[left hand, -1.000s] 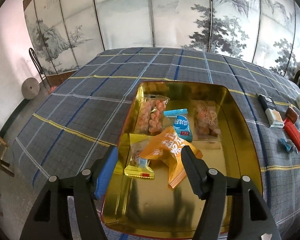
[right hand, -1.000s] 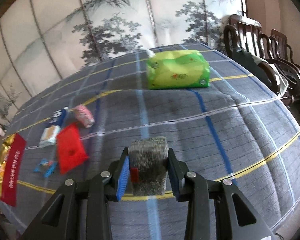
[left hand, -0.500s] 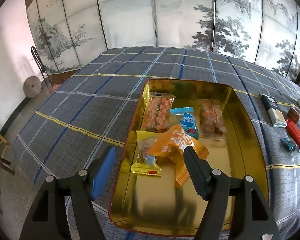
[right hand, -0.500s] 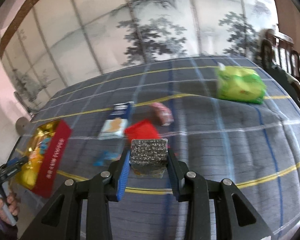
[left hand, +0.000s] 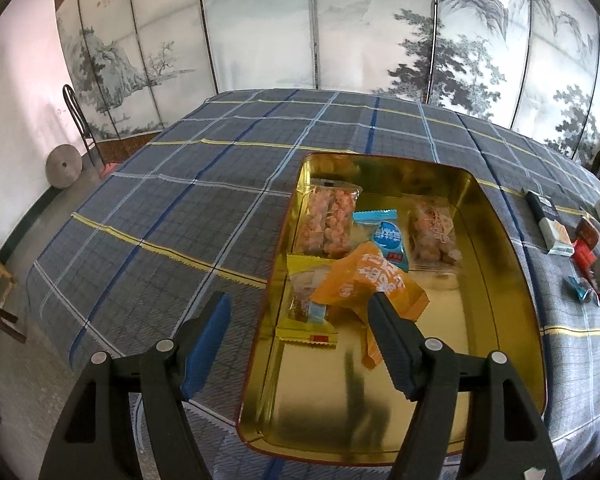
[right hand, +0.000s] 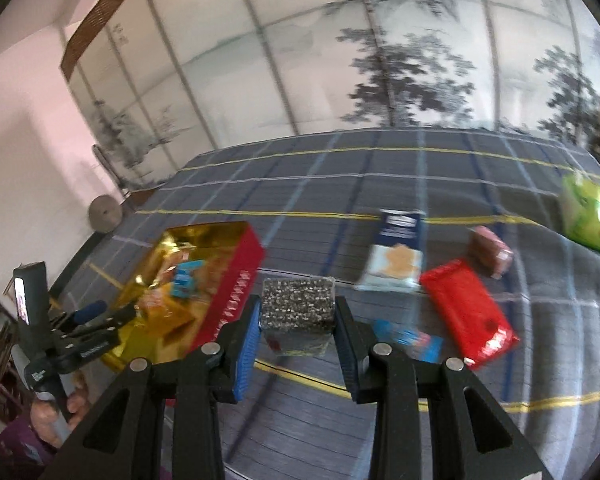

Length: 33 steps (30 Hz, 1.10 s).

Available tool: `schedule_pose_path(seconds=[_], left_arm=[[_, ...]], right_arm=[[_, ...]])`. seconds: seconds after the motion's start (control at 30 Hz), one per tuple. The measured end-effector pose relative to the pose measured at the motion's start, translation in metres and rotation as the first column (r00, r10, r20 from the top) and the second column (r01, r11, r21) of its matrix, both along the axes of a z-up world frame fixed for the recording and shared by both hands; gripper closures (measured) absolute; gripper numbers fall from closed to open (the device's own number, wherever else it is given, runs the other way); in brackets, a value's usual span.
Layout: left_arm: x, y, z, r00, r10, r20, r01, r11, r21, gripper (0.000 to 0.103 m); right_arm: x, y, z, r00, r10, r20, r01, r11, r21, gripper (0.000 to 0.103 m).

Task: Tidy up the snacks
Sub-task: 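Carry the grey speckled bar into the gold tin and open the right tool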

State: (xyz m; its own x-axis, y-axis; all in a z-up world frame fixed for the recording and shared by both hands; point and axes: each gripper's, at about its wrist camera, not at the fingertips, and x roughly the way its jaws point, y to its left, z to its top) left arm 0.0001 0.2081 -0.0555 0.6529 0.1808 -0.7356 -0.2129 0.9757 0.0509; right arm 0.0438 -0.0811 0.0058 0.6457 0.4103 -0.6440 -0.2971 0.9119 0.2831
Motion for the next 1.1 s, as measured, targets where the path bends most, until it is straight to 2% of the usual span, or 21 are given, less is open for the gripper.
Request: schedule_pose_path(seconds=[0.27, 0.37, 0.63, 0.83, 1.1], left_arm=[[-0.001, 0.009, 0.006, 1.0, 0.009, 0.009, -0.008, 1.0, -0.019, 0.035], [-0.001, 0.013, 0.007, 1.0, 0.013, 0.001, -0.013, 1.0, -0.029, 0.031], [-0.003, 0.021, 0.009, 1.0, 0.023, 0.007, -0.023, 0.999, -0.036, 0.029], [-0.001, 0.024, 0.011, 1.0, 0.014, 0.008, -0.014, 0.999, -0.05, 0.028], [0.002, 0.019, 0.013, 1.0, -0.006, 0.012, 0.007, 1.0, -0.03, 0.025]], right_arm=[[0.015, 0.056, 0.001, 0.994, 0.113, -0.008, -0.114, 0.994, -0.003, 0.068], [0.022, 0.074, -0.002, 0.988, 0.151, -0.015, -0.151, 0.988, -0.009, 0.068], [0.043, 0.12, -0.011, 0.968, 0.239, -0.082, -0.243, 0.969, -0.039, 0.068], [0.054, 0.136, -0.022, 0.961, 0.252, -0.115, -0.261, 0.963, -0.065, 0.068], [0.069, 0.156, -0.03, 0.951, 0.267, -0.156, -0.282, 0.956, -0.082, 0.067]])
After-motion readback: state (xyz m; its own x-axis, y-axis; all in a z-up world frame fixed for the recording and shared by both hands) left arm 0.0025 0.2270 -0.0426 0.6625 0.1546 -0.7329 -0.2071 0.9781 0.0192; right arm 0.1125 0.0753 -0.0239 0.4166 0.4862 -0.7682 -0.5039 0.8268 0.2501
